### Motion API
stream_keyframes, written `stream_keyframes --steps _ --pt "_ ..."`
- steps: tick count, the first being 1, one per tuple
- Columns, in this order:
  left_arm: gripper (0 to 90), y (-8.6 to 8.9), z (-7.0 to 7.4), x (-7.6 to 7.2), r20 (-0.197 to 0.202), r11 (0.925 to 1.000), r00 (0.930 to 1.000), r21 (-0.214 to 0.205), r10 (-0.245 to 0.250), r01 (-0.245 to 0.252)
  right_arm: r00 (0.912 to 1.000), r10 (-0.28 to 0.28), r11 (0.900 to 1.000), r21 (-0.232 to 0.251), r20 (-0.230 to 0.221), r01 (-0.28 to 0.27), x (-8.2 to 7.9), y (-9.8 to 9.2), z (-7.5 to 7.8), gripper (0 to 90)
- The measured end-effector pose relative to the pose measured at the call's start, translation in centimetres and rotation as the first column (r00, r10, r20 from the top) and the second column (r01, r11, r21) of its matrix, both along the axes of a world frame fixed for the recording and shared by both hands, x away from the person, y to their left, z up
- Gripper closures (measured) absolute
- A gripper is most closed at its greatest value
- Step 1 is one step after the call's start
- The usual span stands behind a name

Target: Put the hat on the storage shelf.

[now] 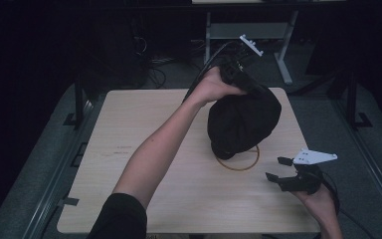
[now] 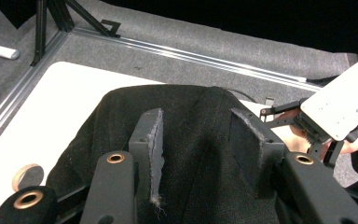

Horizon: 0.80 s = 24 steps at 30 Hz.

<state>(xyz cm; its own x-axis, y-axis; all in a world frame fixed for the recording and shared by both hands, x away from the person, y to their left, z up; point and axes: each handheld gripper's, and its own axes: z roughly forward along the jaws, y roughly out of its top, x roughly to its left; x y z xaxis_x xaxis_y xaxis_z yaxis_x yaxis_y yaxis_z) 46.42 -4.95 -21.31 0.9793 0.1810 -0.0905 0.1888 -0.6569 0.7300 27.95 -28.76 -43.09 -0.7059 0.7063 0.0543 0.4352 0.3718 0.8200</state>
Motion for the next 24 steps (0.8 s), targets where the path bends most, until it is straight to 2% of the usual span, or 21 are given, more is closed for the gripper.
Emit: stream_keyframes --steps 7,18,19,24 --pt "48.0 1.3 0.1 -0.4 0.017 0.9997 0.9995 0.000 0.026 -0.026 0.9998 -0.015 0.9999 -0.006 0.011 0.015 -0.3 -0.2 0.2 23.0" --pt "41.6 2.8 0.1 -0.9 0.020 0.9987 0.9985 -0.005 0.051 -0.051 0.9995 -0.028 0.9996 -0.004 0.015 0.028 -0.4 -0.1 0.2 20.7" --pt "41.6 3.2 0.1 -0.9 0.032 0.9983 0.9978 -0.010 0.057 -0.057 0.9991 -0.034 0.9994 -0.005 0.025 0.034 -0.4 -0.1 0.2 20.7" --pt "38.4 4.3 0.1 -0.7 0.020 0.9964 0.9963 -0.018 0.083 -0.083 0.9986 -0.050 0.9987 0.008 0.019 0.050 -0.4 -0.4 0.2 19.6"
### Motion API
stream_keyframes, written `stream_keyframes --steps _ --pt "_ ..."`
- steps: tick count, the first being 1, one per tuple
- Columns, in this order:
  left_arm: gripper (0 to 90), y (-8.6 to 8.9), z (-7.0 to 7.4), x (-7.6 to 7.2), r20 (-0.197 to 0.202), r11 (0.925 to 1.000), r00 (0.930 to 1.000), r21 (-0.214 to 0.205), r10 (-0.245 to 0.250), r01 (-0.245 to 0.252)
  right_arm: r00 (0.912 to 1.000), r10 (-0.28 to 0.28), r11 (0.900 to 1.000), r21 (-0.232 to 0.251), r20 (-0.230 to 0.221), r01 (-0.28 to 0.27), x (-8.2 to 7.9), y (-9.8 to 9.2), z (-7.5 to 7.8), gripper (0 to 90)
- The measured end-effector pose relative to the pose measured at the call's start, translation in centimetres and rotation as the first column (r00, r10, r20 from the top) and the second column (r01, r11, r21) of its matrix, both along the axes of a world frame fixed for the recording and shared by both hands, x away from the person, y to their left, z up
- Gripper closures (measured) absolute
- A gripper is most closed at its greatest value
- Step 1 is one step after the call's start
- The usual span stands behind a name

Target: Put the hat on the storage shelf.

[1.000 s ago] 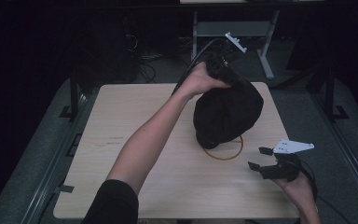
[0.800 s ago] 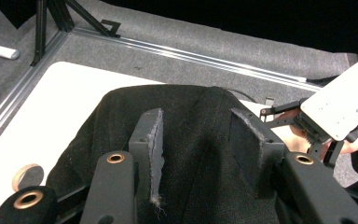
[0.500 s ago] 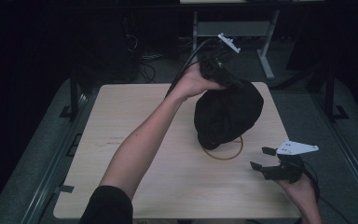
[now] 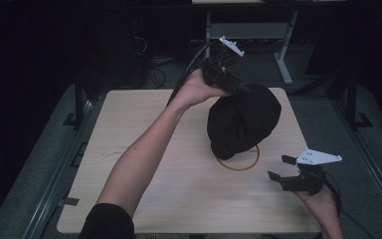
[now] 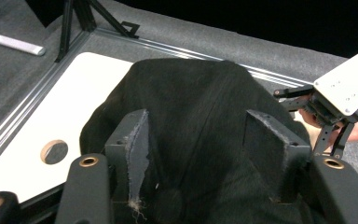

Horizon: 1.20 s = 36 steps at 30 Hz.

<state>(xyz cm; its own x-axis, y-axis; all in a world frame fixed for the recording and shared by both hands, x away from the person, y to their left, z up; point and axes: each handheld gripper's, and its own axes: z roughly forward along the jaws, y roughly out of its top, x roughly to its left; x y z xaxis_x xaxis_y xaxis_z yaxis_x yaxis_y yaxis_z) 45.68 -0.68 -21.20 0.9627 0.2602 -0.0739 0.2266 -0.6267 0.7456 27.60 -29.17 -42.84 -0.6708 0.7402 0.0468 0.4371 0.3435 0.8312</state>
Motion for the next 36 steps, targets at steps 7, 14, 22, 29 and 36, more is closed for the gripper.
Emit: stream_keyframes --steps 7,14,22,29,36 --pt "36.1 1.1 0.0 -0.1 0.001 0.9999 0.9999 0.009 0.012 -0.012 1.0000 0.003 0.9999 -0.013 0.007 -0.002 0.1 0.3 -0.1 18.8" --pt "34.9 2.6 -0.4 -0.4 0.011 0.9996 0.9995 0.005 0.029 -0.029 1.0000 -0.001 0.9998 -0.022 0.002 0.001 0.1 0.6 -0.2 18.5" --pt "33.8 4.5 -0.9 -0.8 0.013 0.9979 0.9978 -0.006 0.064 -0.064 0.9999 0.009 0.9994 -0.032 -0.006 -0.009 0.0 1.1 -0.2 18.6" --pt "32.9 5.7 -1.6 -1.0 0.020 0.9964 0.9962 0.003 0.085 -0.085 0.9999 0.011 0.9993 -0.036 -0.002 -0.011 -0.2 1.3 -0.3 18.6" --pt "31.2 6.6 -2.1 -1.4 0.023 0.9946 0.9944 0.008 0.104 -0.104 0.9999 0.013 0.9991 -0.041 -0.011 -0.014 -0.2 1.5 -0.4 18.6"
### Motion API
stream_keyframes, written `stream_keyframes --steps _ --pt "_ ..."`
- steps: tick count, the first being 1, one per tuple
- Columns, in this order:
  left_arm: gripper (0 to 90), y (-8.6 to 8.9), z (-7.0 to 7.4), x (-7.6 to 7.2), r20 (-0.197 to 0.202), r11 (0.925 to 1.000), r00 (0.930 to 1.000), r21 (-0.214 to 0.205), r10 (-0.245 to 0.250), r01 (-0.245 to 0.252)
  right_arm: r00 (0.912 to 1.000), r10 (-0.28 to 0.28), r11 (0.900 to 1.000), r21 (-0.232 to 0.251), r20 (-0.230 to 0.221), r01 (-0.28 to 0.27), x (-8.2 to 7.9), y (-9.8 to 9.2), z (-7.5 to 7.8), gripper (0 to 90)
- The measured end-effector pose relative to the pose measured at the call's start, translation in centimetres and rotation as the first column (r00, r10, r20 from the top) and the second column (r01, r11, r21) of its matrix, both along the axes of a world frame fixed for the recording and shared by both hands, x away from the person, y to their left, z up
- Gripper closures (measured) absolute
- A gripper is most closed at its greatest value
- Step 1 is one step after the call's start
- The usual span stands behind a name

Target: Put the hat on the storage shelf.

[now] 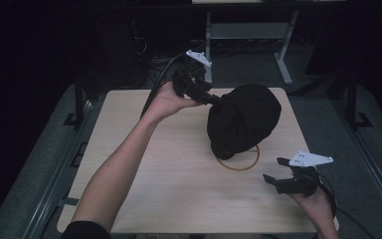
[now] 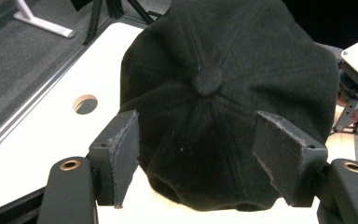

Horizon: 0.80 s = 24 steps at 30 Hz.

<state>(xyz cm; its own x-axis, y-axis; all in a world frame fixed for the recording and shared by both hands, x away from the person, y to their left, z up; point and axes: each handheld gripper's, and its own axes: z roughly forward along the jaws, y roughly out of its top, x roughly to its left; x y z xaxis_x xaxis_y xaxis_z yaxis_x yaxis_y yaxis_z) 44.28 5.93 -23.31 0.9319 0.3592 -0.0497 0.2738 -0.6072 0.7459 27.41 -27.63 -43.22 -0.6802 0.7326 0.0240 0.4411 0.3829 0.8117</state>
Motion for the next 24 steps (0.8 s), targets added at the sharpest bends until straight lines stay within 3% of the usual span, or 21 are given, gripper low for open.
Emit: stream_keyframes --steps 15,24 --pt "29.6 3.3 -2.9 -1.4 -0.020 0.9982 0.9980 -0.002 0.060 -0.060 1.0000 0.002 1.0000 -0.002 0.005 -0.002 -0.2 0.1 -0.1 18.6" --pt "28.6 4.7 -3.9 -2.0 -0.025 0.9971 0.9968 -0.001 0.076 -0.076 1.0000 0.003 1.0000 -0.001 0.006 -0.003 -0.3 0.2 -0.1 18.6"
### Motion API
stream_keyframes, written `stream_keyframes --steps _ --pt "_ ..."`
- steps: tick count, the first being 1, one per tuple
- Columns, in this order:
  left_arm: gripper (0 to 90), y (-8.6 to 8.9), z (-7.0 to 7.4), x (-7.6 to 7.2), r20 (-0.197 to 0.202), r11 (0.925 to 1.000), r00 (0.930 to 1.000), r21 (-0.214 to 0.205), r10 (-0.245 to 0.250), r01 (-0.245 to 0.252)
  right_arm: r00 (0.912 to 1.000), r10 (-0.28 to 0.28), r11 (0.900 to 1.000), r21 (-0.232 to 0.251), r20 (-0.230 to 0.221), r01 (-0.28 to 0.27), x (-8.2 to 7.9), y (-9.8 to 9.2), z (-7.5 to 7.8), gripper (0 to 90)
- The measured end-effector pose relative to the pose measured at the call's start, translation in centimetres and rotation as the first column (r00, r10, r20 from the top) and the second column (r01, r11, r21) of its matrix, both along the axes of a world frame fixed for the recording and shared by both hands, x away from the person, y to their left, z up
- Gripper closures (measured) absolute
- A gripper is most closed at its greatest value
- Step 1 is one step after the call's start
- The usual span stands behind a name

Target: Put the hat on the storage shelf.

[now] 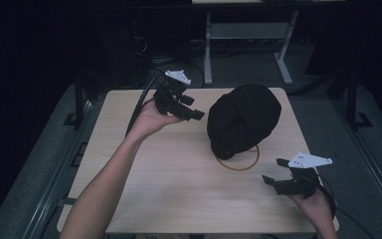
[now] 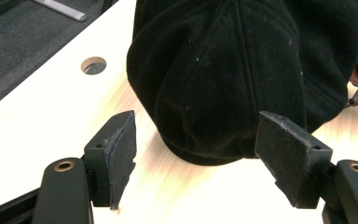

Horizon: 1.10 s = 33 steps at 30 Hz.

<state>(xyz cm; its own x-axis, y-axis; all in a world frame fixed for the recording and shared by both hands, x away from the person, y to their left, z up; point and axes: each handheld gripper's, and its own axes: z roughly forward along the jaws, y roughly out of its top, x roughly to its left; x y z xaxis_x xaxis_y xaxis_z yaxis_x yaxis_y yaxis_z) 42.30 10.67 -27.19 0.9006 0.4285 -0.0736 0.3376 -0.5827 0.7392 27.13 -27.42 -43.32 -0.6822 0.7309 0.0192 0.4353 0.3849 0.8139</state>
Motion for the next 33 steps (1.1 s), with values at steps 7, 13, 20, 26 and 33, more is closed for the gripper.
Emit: stream_keyframes --steps 7,13,20,26,33 --pt "28.0 1.0 -0.8 -0.8 -0.007 1.0000 0.9999 -0.004 0.009 -0.009 1.0000 0.000 1.0000 0.001 0.001 0.000 -0.1 0.0 0.0 18.3" --pt "27.9 1.8 -1.6 -1.3 -0.006 0.9996 0.9997 -0.012 0.023 -0.024 1.0000 -0.001 1.0000 0.001 -0.001 0.001 0.0 0.2 -0.1 18.4" --pt "27.4 3.5 -3.2 -1.7 -0.024 0.9980 0.9980 -0.026 0.058 -0.059 0.9999 0.005 1.0000 -0.004 -0.013 -0.005 0.0 0.4 -0.3 18.3" --pt "27.2 4.8 -4.5 -2.3 -0.047 0.9960 0.9956 -0.034 0.081 -0.082 0.9998 0.003 1.0000 -0.008 -0.020 -0.003 0.1 0.5 -0.4 18.3" --pt "25.4 6.1 -5.8 -3.1 -0.056 0.9941 0.9936 -0.041 0.098 -0.101 0.9998 -0.008 1.0000 -0.003 -0.017 0.008 0.1 0.4 -0.4 18.4"
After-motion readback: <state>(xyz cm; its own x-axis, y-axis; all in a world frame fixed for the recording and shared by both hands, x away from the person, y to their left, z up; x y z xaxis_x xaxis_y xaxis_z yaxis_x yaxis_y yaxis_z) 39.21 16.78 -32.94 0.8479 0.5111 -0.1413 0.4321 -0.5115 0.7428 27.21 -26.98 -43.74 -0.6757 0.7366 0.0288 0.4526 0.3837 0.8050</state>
